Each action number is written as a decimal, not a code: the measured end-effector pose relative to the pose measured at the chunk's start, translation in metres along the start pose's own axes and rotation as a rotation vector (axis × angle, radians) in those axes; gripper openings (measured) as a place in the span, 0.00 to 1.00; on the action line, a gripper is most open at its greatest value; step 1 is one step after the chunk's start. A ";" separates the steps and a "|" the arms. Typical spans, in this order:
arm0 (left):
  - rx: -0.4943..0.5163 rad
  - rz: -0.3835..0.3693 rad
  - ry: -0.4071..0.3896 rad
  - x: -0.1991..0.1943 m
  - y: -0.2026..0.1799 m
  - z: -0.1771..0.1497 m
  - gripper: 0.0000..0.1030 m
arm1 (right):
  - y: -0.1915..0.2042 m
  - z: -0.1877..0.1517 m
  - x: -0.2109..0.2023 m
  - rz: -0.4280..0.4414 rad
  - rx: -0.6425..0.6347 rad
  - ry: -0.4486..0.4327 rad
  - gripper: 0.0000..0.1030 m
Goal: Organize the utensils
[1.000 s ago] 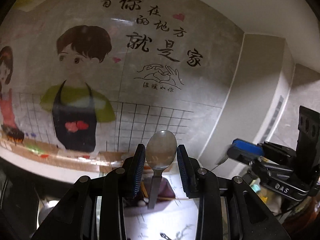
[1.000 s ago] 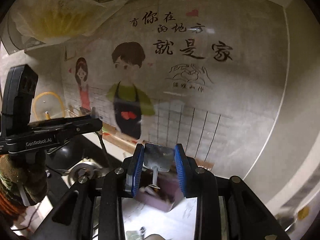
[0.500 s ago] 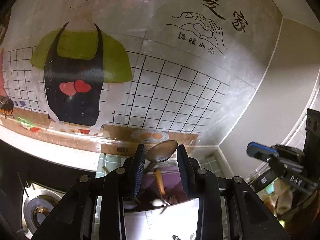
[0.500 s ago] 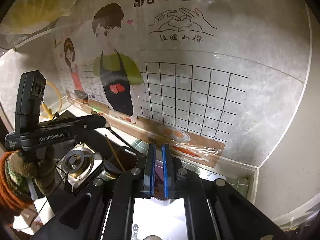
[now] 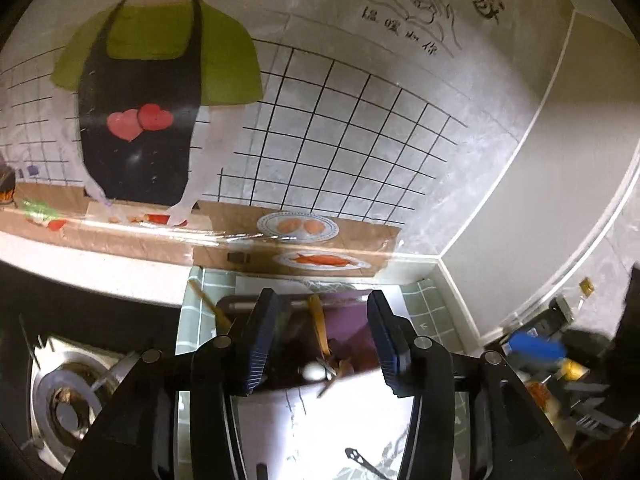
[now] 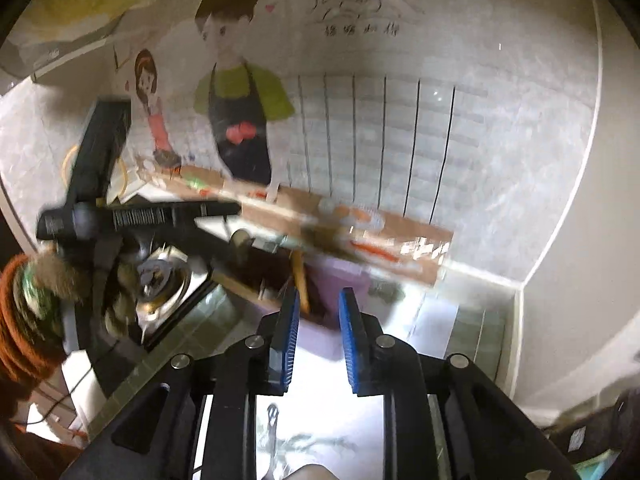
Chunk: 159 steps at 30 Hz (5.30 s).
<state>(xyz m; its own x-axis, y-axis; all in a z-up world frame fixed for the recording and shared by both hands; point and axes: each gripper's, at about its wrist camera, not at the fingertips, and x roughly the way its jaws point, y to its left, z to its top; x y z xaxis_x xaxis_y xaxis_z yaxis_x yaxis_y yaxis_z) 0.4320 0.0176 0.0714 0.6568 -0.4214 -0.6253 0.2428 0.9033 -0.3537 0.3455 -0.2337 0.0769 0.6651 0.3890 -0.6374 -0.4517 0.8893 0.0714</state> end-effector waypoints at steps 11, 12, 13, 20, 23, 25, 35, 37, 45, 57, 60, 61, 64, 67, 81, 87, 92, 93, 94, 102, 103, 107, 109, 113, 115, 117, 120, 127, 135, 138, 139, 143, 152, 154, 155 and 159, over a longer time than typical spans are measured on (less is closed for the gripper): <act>-0.027 0.008 0.091 -0.055 0.016 -0.120 0.47 | 0.059 -0.128 0.034 0.019 -0.033 0.262 0.19; -0.039 0.011 0.110 -0.057 0.021 -0.134 0.47 | 0.064 -0.140 0.036 0.021 -0.037 0.280 0.19; -0.049 0.013 0.121 -0.059 0.024 -0.144 0.47 | 0.067 -0.149 0.037 0.021 -0.038 0.291 0.19; -0.080 0.059 0.156 -0.072 0.043 -0.206 0.47 | 0.072 -0.207 0.036 -0.028 -0.037 0.324 0.24; -0.075 0.078 0.171 -0.075 0.042 -0.222 0.47 | 0.071 -0.219 0.033 -0.045 -0.051 0.306 0.29; -0.079 0.084 0.178 -0.078 0.039 -0.229 0.47 | 0.068 -0.220 0.035 -0.044 -0.037 0.290 0.30; -0.083 0.126 0.220 -0.074 0.031 -0.249 0.47 | 0.059 -0.194 0.062 -0.012 -0.047 0.273 0.30; -0.080 0.140 0.225 -0.069 0.031 -0.254 0.47 | 0.057 -0.197 0.058 0.004 -0.042 0.272 0.30; -0.040 0.176 0.262 -0.030 0.026 -0.252 0.47 | 0.050 -0.216 0.046 -0.022 0.010 0.268 0.30; -0.058 0.191 0.258 -0.027 0.023 -0.245 0.47 | 0.065 -0.222 0.052 -0.110 -0.023 0.222 0.27; -0.063 0.198 0.274 -0.023 0.024 -0.242 0.47 | 0.067 -0.212 0.050 -0.114 -0.033 0.213 0.25; -0.064 0.200 0.276 -0.022 0.024 -0.242 0.47 | 0.067 -0.206 0.045 -0.117 -0.038 0.189 0.25; -0.079 0.211 0.292 -0.014 0.027 -0.237 0.47 | 0.067 -0.178 0.021 -0.109 -0.044 0.099 0.25; -0.097 0.214 0.303 -0.007 0.031 -0.232 0.47 | 0.064 -0.154 0.005 -0.099 -0.037 0.047 0.25; -0.023 0.280 0.395 0.034 0.033 -0.206 0.26 | 0.053 -0.120 0.015 -0.074 -0.020 0.015 0.25; -0.004 0.275 0.432 0.047 0.033 -0.196 0.12 | 0.053 -0.116 0.018 -0.071 -0.017 0.000 0.25; -0.039 0.192 0.367 0.030 0.026 -0.199 0.12 | 0.053 -0.113 0.016 -0.077 -0.009 -0.001 0.25; -0.055 0.166 0.339 0.020 0.024 -0.199 0.12 | 0.053 -0.112 0.014 -0.078 -0.007 -0.002 0.25; -0.064 0.147 0.317 0.013 0.022 -0.199 0.11 | 0.053 -0.111 0.012 -0.080 -0.007 -0.004 0.25; -0.026 0.051 0.131 -0.044 0.001 -0.189 0.03 | 0.055 -0.103 -0.003 -0.099 0.000 -0.025 0.25; -0.026 0.046 0.126 -0.047 0.001 -0.188 0.03 | 0.056 -0.102 -0.004 -0.099 -0.004 -0.025 0.25; -0.022 0.056 0.122 -0.049 0.002 -0.181 0.03 | 0.063 -0.100 -0.005 -0.103 -0.022 -0.022 0.25; -0.039 0.070 0.153 -0.043 0.007 -0.182 0.03 | 0.066 -0.100 -0.006 -0.105 -0.033 -0.024 0.25; -0.125 0.058 0.245 -0.018 0.023 -0.193 0.05 | 0.064 -0.103 -0.008 -0.109 -0.032 -0.023 0.25; -0.164 0.038 0.288 -0.005 0.026 -0.201 0.06 | 0.060 -0.104 -0.009 -0.111 -0.023 -0.023 0.25; -0.173 0.050 0.323 0.008 0.023 -0.208 0.15 | 0.053 -0.107 -0.009 -0.112 -0.007 -0.023 0.25; -0.174 0.071 0.357 0.025 0.011 -0.215 0.35 | 0.043 -0.110 -0.010 -0.109 0.018 -0.027 0.25; -0.082 0.227 0.363 0.051 -0.014 -0.222 0.35 | 0.028 -0.117 -0.007 -0.100 0.057 -0.037 0.25; 0.060 0.348 0.381 0.068 -0.038 -0.224 0.28 | 0.029 -0.119 -0.005 -0.105 0.045 -0.053 0.25; -0.043 0.256 0.382 0.063 -0.018 -0.220 0.12 | 0.031 -0.117 -0.007 -0.108 0.039 -0.056 0.25; -0.080 0.227 0.382 0.059 -0.011 -0.219 0.12 | 0.032 -0.116 -0.008 -0.103 0.040 -0.057 0.25; -0.120 0.150 0.303 0.030 0.002 -0.219 0.12 | 0.035 -0.111 -0.014 -0.072 0.059 -0.064 0.25; -0.107 0.057 0.006 -0.043 0.000 -0.173 0.12 | 0.040 -0.101 -0.021 -0.073 0.101 -0.091 0.25; -0.092 0.025 -0.096 -0.063 -0.005 -0.136 0.12 | 0.039 -0.088 -0.032 -0.060 0.115 -0.140 0.25; -0.078 0.016 -0.148 -0.070 -0.010 -0.116 0.12 | 0.039 -0.075 -0.041 -0.052 0.113 -0.178 0.25; -0.032 -0.003 -0.423 -0.093 -0.032 -0.035 0.12 | 0.045 -0.014 -0.074 -0.087 0.041 -0.292 0.25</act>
<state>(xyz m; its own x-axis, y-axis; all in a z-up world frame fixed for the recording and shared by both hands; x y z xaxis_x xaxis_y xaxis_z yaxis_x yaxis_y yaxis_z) 0.3382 0.0257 0.1169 0.8927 -0.3482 -0.2860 0.2274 0.8961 -0.3811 0.2673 -0.2257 0.1167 0.8460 0.3579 -0.3952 -0.3646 0.9291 0.0610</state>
